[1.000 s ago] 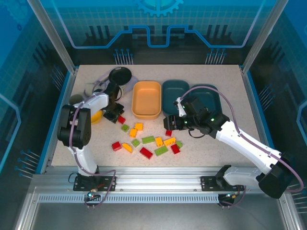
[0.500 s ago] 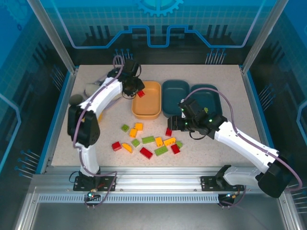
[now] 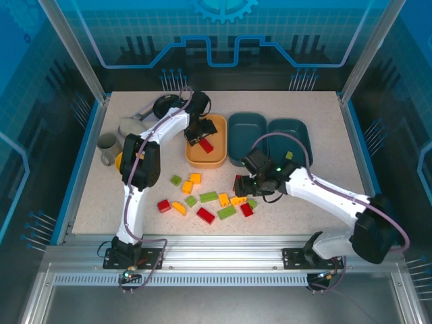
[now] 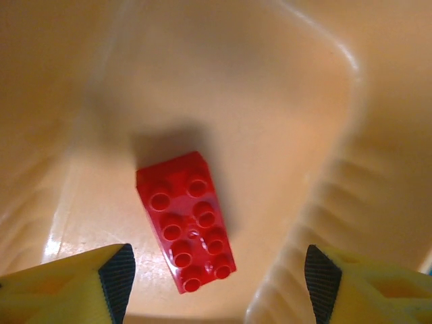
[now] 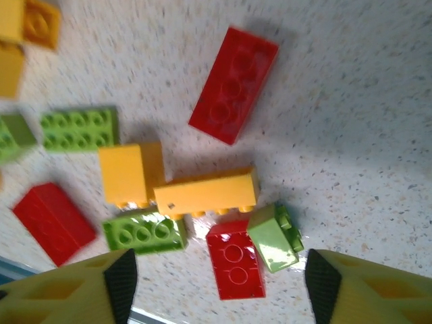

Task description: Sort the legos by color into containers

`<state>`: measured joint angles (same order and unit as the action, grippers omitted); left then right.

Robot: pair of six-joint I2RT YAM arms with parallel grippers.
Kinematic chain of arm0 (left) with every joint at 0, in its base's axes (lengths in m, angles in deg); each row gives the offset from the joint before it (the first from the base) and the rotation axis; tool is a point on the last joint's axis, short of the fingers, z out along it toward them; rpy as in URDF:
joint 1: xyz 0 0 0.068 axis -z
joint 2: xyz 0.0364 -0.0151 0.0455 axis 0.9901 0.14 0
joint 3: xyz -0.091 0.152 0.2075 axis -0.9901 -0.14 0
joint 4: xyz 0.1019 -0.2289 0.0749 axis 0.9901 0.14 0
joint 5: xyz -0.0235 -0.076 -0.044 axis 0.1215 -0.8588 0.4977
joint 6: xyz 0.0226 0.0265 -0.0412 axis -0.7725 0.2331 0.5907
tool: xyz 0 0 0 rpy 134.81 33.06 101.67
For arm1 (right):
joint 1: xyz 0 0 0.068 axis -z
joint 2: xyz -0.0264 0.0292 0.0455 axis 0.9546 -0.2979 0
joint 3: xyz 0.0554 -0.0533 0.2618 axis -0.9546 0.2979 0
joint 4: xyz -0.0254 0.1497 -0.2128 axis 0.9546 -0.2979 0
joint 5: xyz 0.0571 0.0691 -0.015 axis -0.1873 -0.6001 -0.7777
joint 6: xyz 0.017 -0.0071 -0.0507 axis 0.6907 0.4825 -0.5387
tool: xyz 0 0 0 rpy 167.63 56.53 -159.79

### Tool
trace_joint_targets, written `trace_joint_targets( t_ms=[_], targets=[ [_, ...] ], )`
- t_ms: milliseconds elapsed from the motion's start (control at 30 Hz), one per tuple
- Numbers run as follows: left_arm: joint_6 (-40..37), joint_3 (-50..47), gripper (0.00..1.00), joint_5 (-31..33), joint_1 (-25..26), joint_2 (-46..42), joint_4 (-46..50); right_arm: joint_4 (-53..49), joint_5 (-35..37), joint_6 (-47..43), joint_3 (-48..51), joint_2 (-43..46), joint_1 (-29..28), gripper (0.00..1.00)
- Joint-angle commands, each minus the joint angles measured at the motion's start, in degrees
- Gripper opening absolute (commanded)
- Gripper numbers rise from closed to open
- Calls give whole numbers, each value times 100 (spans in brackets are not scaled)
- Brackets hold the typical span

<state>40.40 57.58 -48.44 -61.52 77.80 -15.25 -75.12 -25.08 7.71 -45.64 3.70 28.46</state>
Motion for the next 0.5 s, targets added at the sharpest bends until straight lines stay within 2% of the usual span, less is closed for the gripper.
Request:
trace_joint_targets(
  t_ms=[0,167,267,467],
  targets=[
    [-43,143,76,-126,40,-464,301,-471,-75,-918,-302,-475,-199,78],
    [31,-631,80,-275,118,-1551,11,-533,-154,-1336,-494,-1002,-255,91],
    [52,-1503,82,-421,146,-2374,-265,-499,-264,-1430,-656,-1281,-261,98],
    [75,-3131,82,-557,146,-3745,-474,-390,-385,-1455,-829,-1742,-276,97]
  ],
)
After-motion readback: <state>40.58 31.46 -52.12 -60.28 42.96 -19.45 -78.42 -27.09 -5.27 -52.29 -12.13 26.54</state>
